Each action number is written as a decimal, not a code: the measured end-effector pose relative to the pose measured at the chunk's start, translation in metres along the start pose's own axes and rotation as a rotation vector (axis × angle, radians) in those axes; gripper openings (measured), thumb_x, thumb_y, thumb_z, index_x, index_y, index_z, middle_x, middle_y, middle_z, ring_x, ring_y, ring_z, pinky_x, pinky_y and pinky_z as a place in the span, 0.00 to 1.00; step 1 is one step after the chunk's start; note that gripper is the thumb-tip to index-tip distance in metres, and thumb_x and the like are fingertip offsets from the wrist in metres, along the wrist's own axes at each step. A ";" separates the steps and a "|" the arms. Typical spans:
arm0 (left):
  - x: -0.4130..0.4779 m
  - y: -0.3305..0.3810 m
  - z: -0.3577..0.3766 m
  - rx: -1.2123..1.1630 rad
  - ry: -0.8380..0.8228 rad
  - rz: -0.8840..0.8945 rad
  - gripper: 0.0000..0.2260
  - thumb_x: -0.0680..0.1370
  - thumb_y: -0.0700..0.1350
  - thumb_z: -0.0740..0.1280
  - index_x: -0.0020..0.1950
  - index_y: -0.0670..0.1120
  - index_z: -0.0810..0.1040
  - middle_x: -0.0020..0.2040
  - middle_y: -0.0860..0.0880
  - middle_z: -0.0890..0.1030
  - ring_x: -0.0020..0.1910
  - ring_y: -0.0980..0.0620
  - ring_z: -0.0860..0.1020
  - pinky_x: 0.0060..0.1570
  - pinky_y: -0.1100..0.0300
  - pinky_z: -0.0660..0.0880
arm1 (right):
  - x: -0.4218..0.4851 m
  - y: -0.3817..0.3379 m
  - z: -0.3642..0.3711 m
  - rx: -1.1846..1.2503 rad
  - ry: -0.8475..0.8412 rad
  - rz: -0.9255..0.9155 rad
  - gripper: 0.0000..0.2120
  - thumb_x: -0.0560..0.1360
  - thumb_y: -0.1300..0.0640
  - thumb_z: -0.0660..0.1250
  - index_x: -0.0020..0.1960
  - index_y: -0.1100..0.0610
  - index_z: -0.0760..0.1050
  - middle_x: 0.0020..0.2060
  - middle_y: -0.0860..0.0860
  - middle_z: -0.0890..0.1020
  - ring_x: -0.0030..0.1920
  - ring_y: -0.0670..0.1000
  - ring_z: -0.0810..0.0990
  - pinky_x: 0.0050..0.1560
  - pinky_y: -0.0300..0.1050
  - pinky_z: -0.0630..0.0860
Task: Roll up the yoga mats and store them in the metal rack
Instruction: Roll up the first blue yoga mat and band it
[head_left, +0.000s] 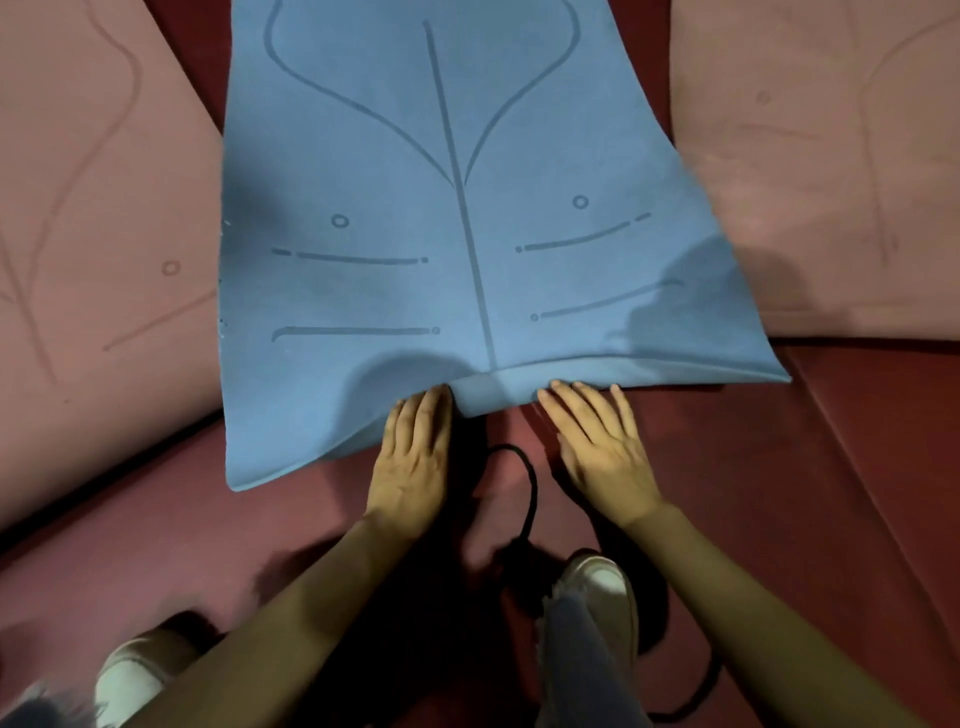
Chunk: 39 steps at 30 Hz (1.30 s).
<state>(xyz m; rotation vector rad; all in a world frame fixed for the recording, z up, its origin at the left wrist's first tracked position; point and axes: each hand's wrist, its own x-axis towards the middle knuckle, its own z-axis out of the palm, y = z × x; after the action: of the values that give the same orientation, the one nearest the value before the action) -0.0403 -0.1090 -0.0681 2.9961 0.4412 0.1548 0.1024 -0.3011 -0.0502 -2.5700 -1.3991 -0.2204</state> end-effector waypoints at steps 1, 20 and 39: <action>0.002 0.001 0.004 -0.004 -0.004 -0.035 0.37 0.66 0.40 0.76 0.71 0.35 0.64 0.66 0.36 0.65 0.63 0.36 0.64 0.72 0.48 0.51 | 0.005 0.001 0.001 0.002 0.044 0.015 0.24 0.73 0.62 0.62 0.69 0.56 0.71 0.66 0.52 0.74 0.67 0.54 0.70 0.70 0.56 0.61; 0.001 0.006 0.016 -0.443 0.108 -0.199 0.16 0.74 0.44 0.60 0.57 0.43 0.80 0.50 0.44 0.80 0.46 0.48 0.70 0.48 0.58 0.68 | -0.005 0.018 0.032 0.105 0.000 0.169 0.14 0.76 0.53 0.60 0.55 0.56 0.80 0.50 0.52 0.81 0.52 0.52 0.72 0.49 0.49 0.65; -0.003 -0.007 -0.010 -0.728 -0.155 -0.519 0.10 0.67 0.47 0.77 0.46 0.47 0.83 0.42 0.44 0.80 0.44 0.46 0.79 0.45 0.59 0.70 | -0.005 0.029 0.012 0.453 -0.174 0.322 0.16 0.71 0.39 0.62 0.46 0.47 0.83 0.44 0.42 0.81 0.52 0.44 0.73 0.54 0.46 0.58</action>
<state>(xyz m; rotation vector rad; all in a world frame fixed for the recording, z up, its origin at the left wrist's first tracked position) -0.0461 -0.1025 -0.0594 2.0932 0.8928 0.0234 0.1241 -0.3175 -0.0662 -2.4126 -0.9226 0.3390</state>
